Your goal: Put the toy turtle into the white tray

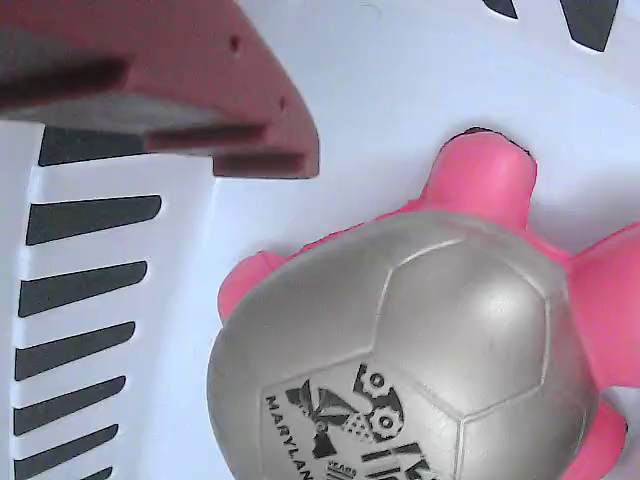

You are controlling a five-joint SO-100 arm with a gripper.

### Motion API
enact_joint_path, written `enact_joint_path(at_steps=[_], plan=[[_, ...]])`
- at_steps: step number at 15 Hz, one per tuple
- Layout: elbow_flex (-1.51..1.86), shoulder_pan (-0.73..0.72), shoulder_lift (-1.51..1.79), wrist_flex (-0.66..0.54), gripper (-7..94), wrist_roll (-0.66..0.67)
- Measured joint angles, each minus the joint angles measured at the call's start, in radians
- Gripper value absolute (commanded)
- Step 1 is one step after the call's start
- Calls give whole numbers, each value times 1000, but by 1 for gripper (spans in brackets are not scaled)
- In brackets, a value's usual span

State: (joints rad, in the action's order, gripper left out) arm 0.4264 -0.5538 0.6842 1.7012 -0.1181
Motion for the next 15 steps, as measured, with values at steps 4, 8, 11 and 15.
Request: enact_joint_path(at_steps=[4, 8, 11, 15], plan=[[80, 0, 48, 14, 38, -5], [330, 14, 367, -6, 0, -52], [568, 34, 638, -71, -1, -69], [969, 112, 1071, -250, -1, -86]])
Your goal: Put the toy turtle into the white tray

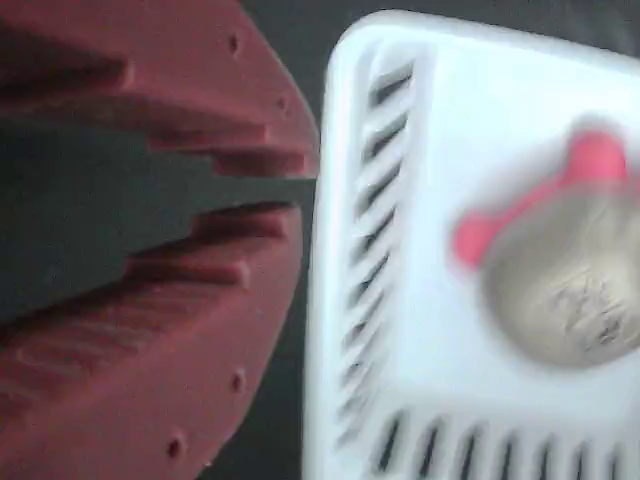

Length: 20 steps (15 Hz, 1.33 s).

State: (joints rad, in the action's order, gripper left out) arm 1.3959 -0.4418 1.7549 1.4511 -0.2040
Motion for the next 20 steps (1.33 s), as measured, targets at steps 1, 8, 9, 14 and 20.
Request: enact_joint_path(at_steps=[1, 8, 9, 14, 20], plan=[[97, 35, 109, -35, -1, 0], [841, 262, 871, -305, -1, 95], [951, 272, 940, -333, -1, 97], [1350, 308, 1209, -480, -1, 103], [1500, 328, 1430, -325, 0, 138]])
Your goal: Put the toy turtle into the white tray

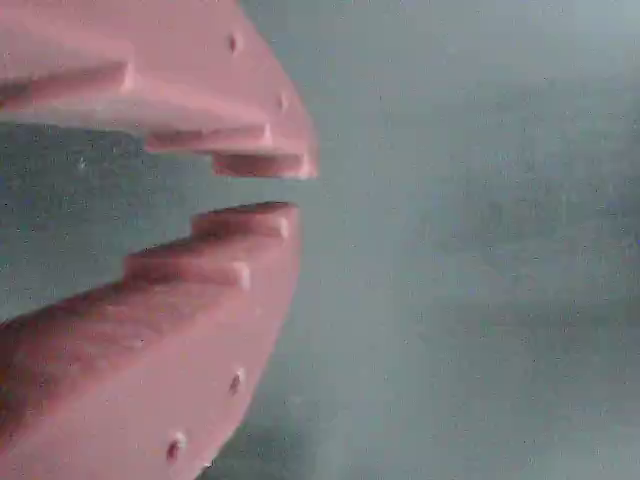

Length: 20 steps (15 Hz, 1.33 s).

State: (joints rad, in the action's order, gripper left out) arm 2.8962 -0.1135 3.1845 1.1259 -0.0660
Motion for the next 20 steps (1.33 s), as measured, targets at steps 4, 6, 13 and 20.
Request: enact_joint_path(at_steps=[4, 6, 13, 20], plan=[[15, 8, 106, 153, 0, -15], [15, 8, 106, 204, 0, -15], [15, 25, 106, 215, 0, -15], [15, 25, 106, 215, 0, -14]])
